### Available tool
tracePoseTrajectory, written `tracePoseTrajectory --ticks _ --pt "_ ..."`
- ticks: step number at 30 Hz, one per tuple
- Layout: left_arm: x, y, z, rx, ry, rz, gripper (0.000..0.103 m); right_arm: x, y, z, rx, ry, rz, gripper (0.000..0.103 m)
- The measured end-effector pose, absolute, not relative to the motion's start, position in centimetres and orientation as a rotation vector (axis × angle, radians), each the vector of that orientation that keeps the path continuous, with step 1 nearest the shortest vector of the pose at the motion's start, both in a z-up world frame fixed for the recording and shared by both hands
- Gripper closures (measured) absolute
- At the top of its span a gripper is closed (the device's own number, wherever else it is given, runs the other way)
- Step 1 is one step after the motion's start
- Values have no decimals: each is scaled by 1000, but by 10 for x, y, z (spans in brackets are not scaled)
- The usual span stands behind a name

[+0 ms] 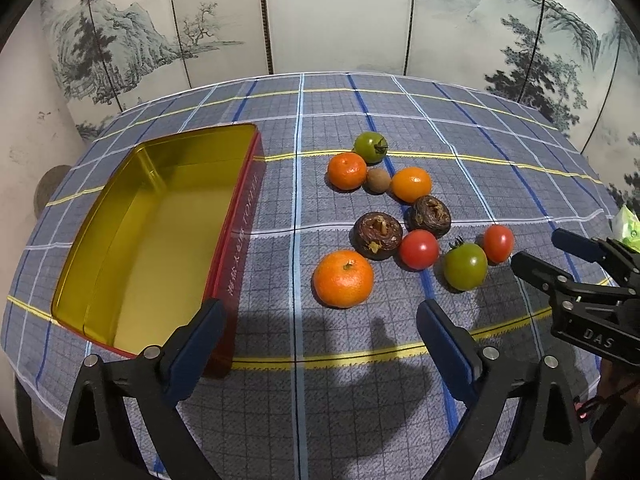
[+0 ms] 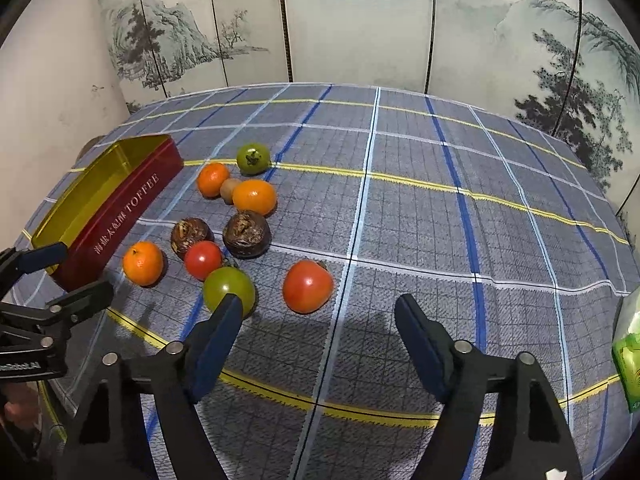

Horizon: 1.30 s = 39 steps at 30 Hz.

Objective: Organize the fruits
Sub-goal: 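Grasp the red tomato with the right gripper while the left gripper grasps the mandarin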

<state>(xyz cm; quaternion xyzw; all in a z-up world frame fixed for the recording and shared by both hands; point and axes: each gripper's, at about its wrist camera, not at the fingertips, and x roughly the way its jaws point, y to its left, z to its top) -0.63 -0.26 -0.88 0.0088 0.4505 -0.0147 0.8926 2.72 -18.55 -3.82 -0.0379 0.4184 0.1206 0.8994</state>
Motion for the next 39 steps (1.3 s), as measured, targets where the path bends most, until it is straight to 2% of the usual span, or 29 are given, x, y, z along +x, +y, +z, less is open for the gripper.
tracePoseTrajectory --ticks 5,8,12,16,18,22,24,27,39 --pt "-5 -1 -10 7 944 -29 8 32 -184 -47 -90 886 256 38" --pt "-5 0 -10 11 945 -32 10 37 -181 -52 -102 893 260 38" --pt "-3 0 -13 9 954 -38 15 45 -178 -57 -113 904 266 48" --pt "0 1 -14 -2 963 -42 16 53 -174 -62 -130 912 274 49" --pt "1 1 -13 -2 962 -42 16 55 -172 -65 -134 915 281 56" --pt "3 -1 -14 2 968 -42 17 59 -171 -68 -129 924 291 60" --pt "4 -2 -15 4 975 -42 19 60 -170 -70 -122 930 301 67" --pt "7 -5 -17 6 985 -48 21 60 -171 -70 -116 928 307 71" --pt "16 -4 -21 -16 1012 -62 30 62 -189 -70 -88 922 260 71"
